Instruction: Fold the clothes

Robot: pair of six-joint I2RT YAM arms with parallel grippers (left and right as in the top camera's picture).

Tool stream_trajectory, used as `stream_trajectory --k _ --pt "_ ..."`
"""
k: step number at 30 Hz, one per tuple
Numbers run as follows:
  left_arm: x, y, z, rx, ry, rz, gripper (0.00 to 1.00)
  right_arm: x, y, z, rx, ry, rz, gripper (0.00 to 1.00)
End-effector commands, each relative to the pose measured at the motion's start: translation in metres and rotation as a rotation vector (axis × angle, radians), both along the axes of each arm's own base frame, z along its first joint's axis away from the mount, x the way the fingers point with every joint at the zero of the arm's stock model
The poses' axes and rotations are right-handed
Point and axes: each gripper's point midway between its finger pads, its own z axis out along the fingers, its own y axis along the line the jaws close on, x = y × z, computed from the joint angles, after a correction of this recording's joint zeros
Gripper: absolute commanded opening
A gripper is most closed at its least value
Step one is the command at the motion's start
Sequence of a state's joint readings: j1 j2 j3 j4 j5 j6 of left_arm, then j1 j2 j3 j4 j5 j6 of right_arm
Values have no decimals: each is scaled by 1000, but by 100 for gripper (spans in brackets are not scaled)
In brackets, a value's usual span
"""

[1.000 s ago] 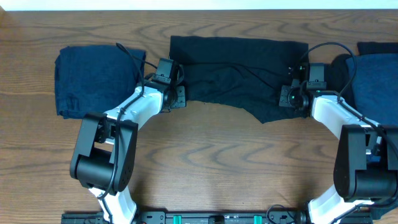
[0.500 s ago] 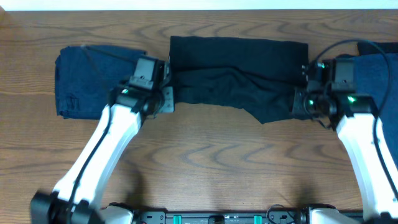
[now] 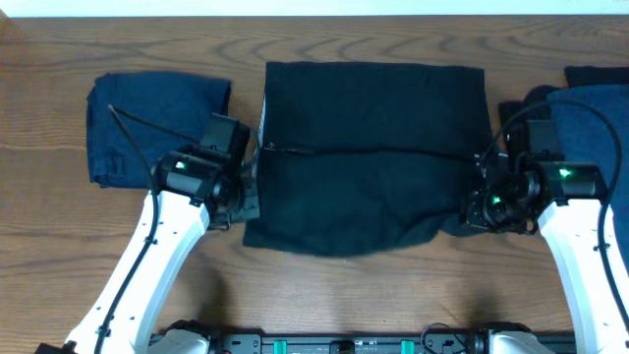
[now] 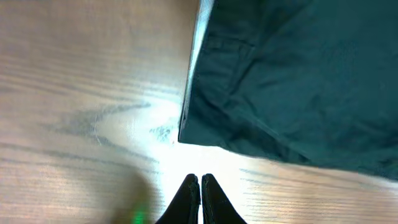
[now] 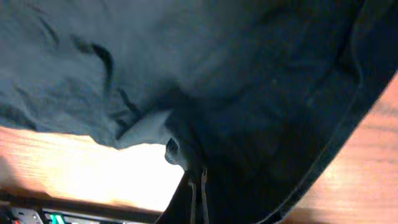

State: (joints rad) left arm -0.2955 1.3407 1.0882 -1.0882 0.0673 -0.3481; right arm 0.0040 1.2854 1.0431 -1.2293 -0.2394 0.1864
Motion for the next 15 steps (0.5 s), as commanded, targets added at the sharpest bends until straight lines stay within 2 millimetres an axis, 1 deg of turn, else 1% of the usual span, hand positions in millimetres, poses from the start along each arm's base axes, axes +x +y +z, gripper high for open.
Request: stream_trajectory --k 1,6,7,10,13,15 --pt "-14 8 -17 32 59 23 6 -12 2 -10 17 61 -65 1" --pt "-23 11 -33 40 94 42 6 -36 2 -34 16 167 -128 1" --pt "-26 10 -36 36 101 52 6 -43 2 -40 14 195 -132 1" --pt "-31 9 -45 28 119 57 6 -61 9 -54 53 267 -173 1" --pt "-30 9 -52 25 110 57 6 -74 10 -68 56 324 -235 1" --pt "-28 8 -53 19 103 56 6 -85 10 -77 48 372 -292 2"
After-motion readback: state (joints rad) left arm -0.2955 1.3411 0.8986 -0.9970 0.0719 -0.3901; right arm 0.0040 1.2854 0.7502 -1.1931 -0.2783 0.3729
